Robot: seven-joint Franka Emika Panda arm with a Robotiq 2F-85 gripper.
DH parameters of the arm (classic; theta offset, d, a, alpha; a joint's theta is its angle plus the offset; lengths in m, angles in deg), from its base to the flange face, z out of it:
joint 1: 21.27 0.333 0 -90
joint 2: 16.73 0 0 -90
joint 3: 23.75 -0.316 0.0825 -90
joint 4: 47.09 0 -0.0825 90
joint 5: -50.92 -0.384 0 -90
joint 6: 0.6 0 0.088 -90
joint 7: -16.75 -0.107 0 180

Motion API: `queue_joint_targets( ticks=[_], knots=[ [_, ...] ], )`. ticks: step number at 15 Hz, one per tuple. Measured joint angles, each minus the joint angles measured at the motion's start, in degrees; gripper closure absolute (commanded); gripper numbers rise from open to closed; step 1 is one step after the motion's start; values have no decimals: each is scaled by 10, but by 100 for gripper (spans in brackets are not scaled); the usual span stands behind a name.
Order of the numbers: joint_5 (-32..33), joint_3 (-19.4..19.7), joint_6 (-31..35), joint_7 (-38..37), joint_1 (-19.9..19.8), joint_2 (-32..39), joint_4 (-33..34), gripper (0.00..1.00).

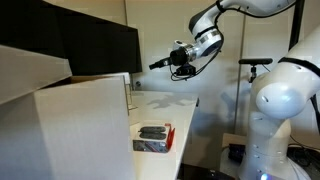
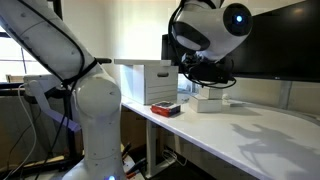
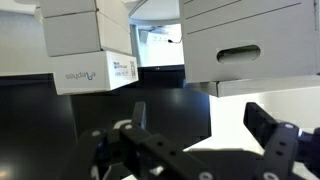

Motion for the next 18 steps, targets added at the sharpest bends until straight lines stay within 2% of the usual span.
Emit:
queue_joint_targets(
  ticks=[2, 6, 12, 18],
  knots=[
    [-9, -10, 0, 15, -11, 7, 0, 0],
    [-45, -15, 0, 93, -16, 36, 5, 0],
    [-66, -20, -7, 192, -22, 118, 57, 0],
    [-124, -17, -95, 254, -33, 225, 124, 0]
  ],
)
